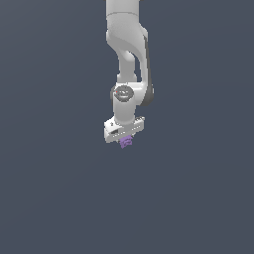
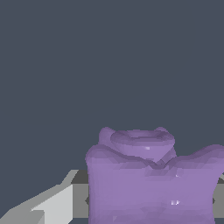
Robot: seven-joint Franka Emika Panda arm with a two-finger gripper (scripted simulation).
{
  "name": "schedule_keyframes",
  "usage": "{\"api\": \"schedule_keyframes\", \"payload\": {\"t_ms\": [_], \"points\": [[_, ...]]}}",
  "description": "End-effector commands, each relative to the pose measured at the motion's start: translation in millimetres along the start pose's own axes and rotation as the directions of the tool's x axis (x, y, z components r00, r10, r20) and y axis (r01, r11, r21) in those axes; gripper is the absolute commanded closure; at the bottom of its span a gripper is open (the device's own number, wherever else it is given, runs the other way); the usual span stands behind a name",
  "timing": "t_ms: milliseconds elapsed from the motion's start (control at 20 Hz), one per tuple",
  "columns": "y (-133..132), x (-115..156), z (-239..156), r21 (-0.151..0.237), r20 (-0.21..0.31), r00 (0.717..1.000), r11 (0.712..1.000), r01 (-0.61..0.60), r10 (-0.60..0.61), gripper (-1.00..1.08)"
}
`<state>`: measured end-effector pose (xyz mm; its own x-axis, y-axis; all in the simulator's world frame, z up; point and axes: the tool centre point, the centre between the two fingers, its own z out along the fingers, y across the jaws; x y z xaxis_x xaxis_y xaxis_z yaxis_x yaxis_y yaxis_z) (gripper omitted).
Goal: Pick up the object and move it to a goal position.
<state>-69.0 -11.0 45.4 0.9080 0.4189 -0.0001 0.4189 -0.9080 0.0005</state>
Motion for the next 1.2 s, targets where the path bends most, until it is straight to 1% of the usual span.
{"api": "schedule_keyframes", "payload": {"t_ms": [0,200,400,1150], "points": [[-1,5,-6,0.000,-0.001,1.000,1.000,0.000,0.000,1.08],[-3,18,-20,0.000,-0.001,1.000,1.000,0.000,0.000,1.08],[-5,36,-41,0.000,-0.001,1.000,1.000,0.000,0.000,1.08],[-17,127,-139,0.000,-0.001,1.000,1.000,0.001,-0.001,1.08]]}}
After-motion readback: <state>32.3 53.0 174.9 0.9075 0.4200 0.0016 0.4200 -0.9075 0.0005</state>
